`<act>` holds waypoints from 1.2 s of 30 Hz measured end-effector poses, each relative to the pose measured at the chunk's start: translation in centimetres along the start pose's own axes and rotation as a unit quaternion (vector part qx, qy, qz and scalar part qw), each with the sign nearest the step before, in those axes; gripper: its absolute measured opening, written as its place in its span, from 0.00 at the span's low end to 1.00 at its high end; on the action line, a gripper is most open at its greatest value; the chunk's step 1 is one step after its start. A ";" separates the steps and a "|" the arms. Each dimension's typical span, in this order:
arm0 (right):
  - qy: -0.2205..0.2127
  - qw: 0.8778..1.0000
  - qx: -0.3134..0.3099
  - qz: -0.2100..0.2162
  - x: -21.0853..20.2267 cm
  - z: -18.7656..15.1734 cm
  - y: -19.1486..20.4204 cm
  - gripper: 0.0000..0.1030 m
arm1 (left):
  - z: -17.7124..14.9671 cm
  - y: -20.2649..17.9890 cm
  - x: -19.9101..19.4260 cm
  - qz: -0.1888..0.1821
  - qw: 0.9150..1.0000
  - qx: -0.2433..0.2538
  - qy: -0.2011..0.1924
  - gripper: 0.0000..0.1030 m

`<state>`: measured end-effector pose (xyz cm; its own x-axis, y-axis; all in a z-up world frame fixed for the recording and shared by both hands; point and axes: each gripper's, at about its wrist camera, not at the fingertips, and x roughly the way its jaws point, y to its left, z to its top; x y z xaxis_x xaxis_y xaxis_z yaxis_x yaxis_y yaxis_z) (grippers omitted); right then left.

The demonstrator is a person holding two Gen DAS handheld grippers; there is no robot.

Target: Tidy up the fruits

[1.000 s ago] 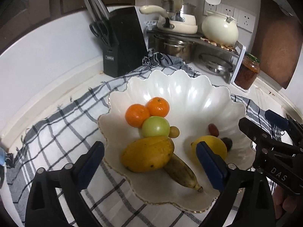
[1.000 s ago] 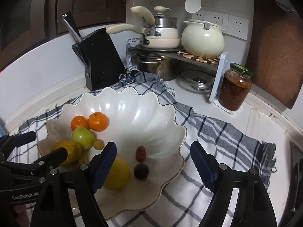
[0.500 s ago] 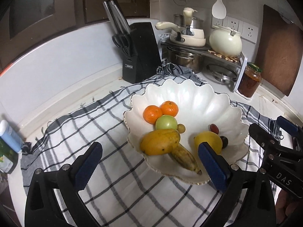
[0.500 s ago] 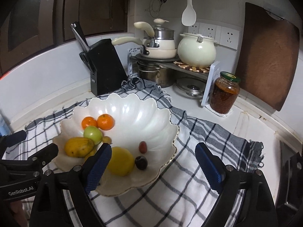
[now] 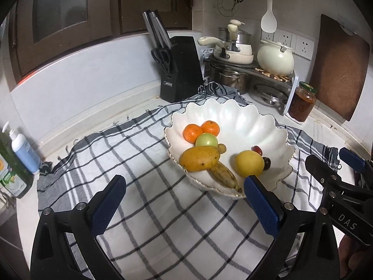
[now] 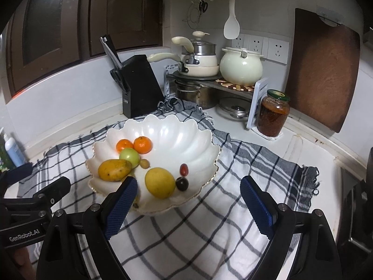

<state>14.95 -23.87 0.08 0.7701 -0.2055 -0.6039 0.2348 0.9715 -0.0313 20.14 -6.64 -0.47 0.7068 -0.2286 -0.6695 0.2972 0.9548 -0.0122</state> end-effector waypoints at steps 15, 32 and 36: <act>0.002 1.000 0.000 0.019 -3.3 -2.6 -0.5 0.88 | -3.0 -0.4 -3.7 0.000 1.000 -0.010 -0.007 1.00; -0.007 0.999 -0.009 0.035 -6.4 -5.3 0.2 0.88 | -6.4 0.0 -6.8 0.006 1.000 -0.017 -0.017 1.00; -0.009 0.999 -0.004 0.035 -7.1 -6.0 0.1 0.88 | -6.8 -0.1 -7.3 0.003 1.000 -0.014 -0.018 1.00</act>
<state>5.95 -21.64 -0.45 0.7951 -0.1381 -0.5905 0.1743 0.9847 0.0044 10.53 -3.75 -0.63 0.7320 -0.2282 -0.6420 0.2739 0.9613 -0.0294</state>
